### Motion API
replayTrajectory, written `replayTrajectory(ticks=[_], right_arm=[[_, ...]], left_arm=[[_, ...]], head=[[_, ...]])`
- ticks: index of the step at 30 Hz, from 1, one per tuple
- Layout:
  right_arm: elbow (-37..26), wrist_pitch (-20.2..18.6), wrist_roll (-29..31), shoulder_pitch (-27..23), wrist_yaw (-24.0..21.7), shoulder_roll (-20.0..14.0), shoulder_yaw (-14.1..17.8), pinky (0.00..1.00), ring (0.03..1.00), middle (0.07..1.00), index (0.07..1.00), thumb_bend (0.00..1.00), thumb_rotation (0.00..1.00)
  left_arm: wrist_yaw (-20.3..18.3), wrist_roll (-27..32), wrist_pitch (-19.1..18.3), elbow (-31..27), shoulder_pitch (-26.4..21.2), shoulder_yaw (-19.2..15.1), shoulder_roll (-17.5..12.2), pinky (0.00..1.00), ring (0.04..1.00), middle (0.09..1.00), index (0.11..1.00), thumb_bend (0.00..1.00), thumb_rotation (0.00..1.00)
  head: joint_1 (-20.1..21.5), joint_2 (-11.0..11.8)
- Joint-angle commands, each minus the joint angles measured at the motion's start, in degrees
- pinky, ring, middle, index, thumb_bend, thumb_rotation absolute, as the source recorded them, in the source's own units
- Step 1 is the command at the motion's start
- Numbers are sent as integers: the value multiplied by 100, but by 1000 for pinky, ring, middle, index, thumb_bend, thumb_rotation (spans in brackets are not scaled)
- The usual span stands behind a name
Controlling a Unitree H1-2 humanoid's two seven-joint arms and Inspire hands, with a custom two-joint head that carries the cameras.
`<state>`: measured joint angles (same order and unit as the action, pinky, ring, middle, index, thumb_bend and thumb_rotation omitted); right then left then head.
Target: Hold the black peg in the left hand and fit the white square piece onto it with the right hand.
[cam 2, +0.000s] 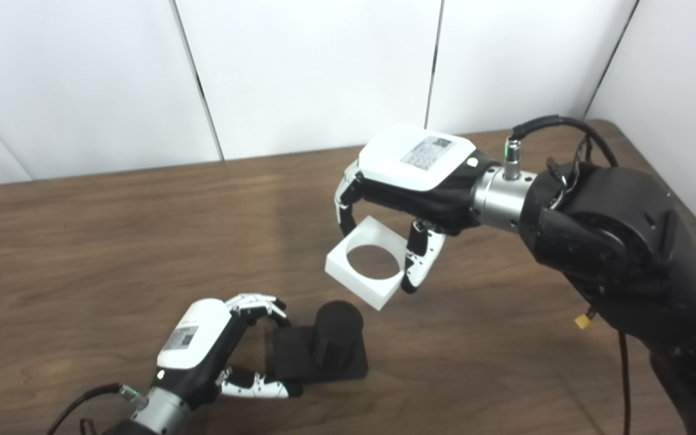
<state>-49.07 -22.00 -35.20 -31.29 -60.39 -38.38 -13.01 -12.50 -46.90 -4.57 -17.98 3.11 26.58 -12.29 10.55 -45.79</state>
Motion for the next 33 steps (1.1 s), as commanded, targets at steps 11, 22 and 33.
replayTrajectory(ticks=[11,22,33], right_arm=[[-210,269,-10,-30,104,326,-78,783,800,733,482,523,128],[-195,365,-268,390,106,607,-311,803,814,744,482,523,128],[47,659,-653,651,173,935,-466,785,818,744,481,524,129]], left_arm=[[-657,43,-325,175,116,187,-24,715,829,774,487,508,50],[-684,-77,-375,32,133,209,-60,711,832,782,488,507,53],[-831,-173,-426,-73,142,194,-102,706,843,796,490,507,55]], head=[[-19,-85],[-75,-231],[-41,-276]])
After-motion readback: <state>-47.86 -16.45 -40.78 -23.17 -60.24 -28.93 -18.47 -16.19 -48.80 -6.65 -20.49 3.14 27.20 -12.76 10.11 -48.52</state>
